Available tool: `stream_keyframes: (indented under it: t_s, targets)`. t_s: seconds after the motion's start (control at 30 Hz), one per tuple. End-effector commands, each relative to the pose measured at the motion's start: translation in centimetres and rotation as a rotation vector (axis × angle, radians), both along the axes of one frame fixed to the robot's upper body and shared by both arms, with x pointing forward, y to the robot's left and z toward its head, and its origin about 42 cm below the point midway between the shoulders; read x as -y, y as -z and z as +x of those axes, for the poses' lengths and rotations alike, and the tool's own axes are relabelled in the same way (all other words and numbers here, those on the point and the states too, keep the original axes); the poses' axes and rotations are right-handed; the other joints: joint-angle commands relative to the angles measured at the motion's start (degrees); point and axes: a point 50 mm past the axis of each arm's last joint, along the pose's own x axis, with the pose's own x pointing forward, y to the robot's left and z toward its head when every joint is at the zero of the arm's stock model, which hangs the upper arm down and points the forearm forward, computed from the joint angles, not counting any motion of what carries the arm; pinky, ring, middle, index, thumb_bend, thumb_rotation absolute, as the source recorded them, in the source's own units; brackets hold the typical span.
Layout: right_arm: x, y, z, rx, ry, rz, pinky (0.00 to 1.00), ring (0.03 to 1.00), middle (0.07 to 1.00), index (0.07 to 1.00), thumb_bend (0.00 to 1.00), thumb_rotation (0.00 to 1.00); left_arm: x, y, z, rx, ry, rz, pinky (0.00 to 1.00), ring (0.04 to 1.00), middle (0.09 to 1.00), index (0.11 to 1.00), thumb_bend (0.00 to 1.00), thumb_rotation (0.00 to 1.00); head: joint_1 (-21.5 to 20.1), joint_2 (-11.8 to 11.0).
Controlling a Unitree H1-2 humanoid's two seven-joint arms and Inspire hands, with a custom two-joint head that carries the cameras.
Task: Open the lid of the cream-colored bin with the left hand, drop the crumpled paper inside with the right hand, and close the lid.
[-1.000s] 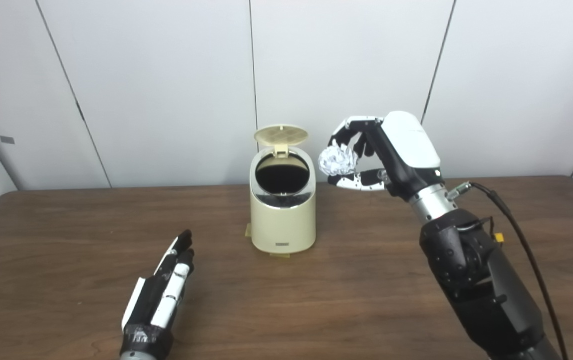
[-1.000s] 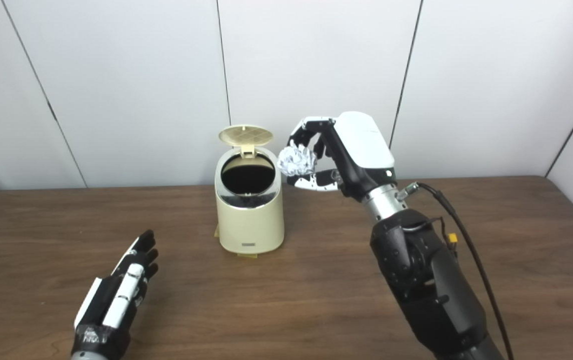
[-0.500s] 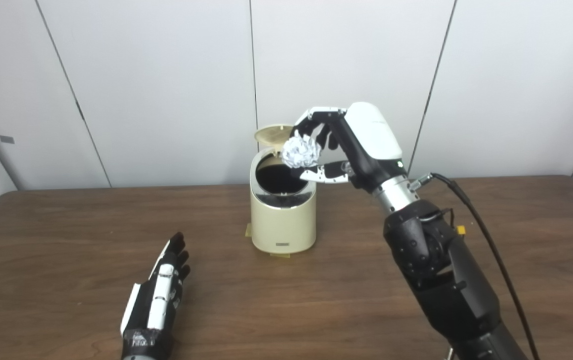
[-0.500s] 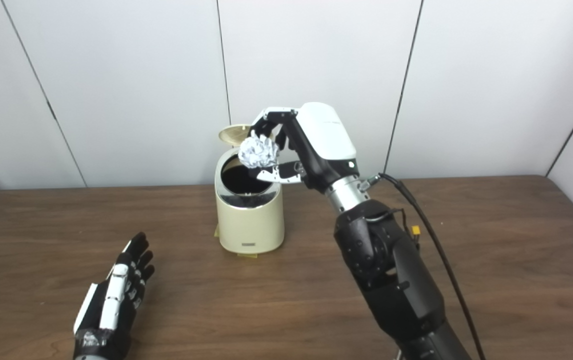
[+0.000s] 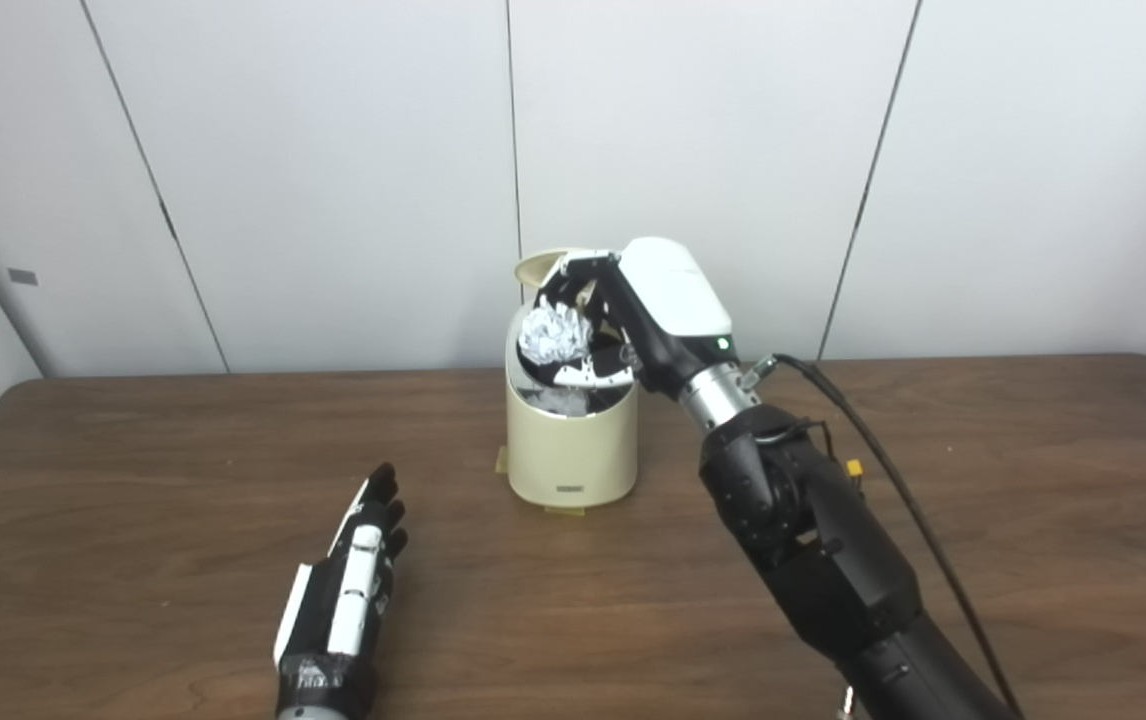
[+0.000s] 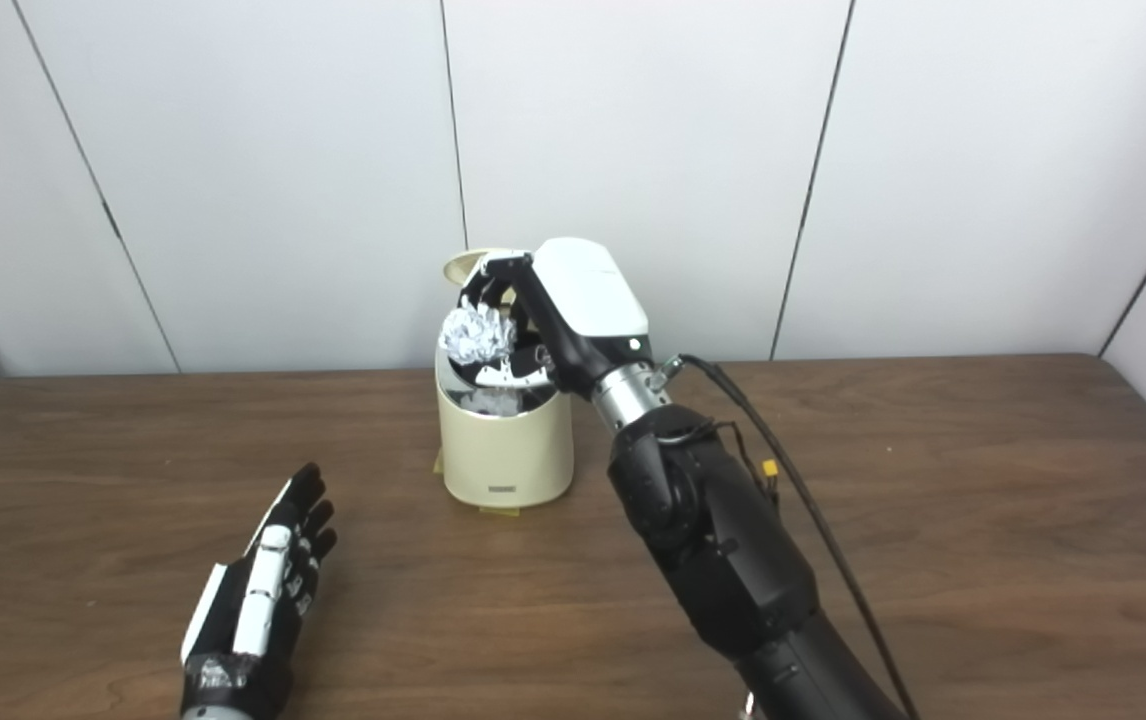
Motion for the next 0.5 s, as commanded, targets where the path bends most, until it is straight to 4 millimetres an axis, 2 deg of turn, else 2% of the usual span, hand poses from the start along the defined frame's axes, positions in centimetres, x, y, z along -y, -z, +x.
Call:
stream_keyframes:
  t_s: [0.0, 0.2, 0.3, 0.47]
  targets:
    - [-1.0, -3.4, 0.6, 0.123, -0.026, 0.02, 0.27, 0.391, 0.536, 0.52, 0.49, 0.0, 0.5, -1.1, 0.1, 0.069, -0.007, -0.009, 1.0, 1.0, 1.0, 1.0, 0.5, 0.83, 0.05, 0.2]
    - [-0.7, -2.9, 1.6, 0.112, 0.004, 0.006, 0.31, 0.388, 0.527, 0.506, 0.49, 0.0, 0.6, -1.4, 0.0, 0.072, -0.006, -0.015, 1.0, 1.0, 1.0, 1.0, 0.52, 0.81, -0.21, 0.63]
    - [-0.3, -2.9, 1.8, 0.108, 0.024, 0.012, 0.29, 0.392, 0.536, 0.516, 0.49, 0.0, 0.4, -1.4, -0.1, 0.072, -0.012, -0.01, 1.0, 1.0, 1.0, 1.0, 0.53, 0.82, -0.71, 0.8]
    - [0.7, -3.5, 2.0, 0.133, 0.049, 0.026, 0.3, 0.39, 0.519, 0.521, 0.49, 0.0, 0.0, -1.5, -0.1, 0.076, -0.014, -0.001, 1.0, 1.0, 1.0, 1.0, 0.54, 0.83, -1.2, 1.04]
